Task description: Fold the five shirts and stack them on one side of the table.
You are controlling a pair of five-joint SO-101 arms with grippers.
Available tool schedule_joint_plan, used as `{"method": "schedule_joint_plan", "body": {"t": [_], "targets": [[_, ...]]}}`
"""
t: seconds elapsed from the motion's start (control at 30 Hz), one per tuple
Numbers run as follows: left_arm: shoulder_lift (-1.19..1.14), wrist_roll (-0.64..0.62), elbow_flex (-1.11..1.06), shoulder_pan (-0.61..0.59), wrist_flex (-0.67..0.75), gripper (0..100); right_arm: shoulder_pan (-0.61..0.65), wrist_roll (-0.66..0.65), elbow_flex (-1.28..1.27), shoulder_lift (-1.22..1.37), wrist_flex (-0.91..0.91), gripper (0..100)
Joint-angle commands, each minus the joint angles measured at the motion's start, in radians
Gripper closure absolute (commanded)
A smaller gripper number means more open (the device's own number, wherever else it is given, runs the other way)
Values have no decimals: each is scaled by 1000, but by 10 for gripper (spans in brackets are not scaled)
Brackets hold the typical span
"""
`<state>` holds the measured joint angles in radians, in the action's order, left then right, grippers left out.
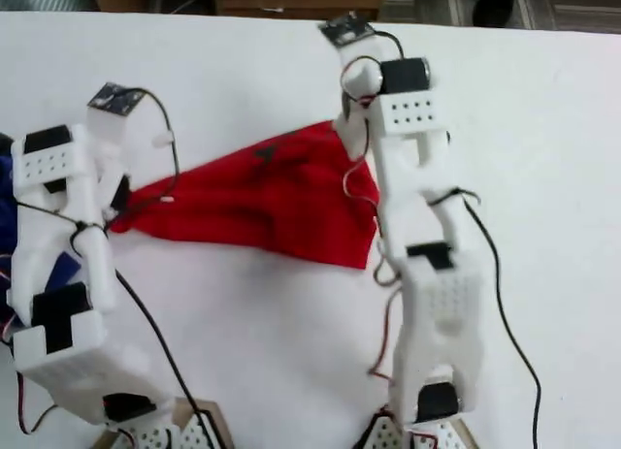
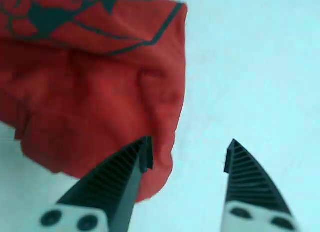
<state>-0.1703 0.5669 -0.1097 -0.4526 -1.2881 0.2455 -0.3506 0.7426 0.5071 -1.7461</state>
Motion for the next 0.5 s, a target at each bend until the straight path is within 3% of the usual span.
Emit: {"method": "schedule_joint_plan", "body": {"t": [0.0, 0.23, 0.47], "targets": [[15, -8, 41, 6, -11, 974, 33, 60, -505, -389, 53, 748], [11, -8, 36, 6, -9, 974, 113, 245, -1227, -704, 567, 749], [11, -6, 31, 3, -11, 974, 157, 370, -1321, -581, 733, 748]]}}
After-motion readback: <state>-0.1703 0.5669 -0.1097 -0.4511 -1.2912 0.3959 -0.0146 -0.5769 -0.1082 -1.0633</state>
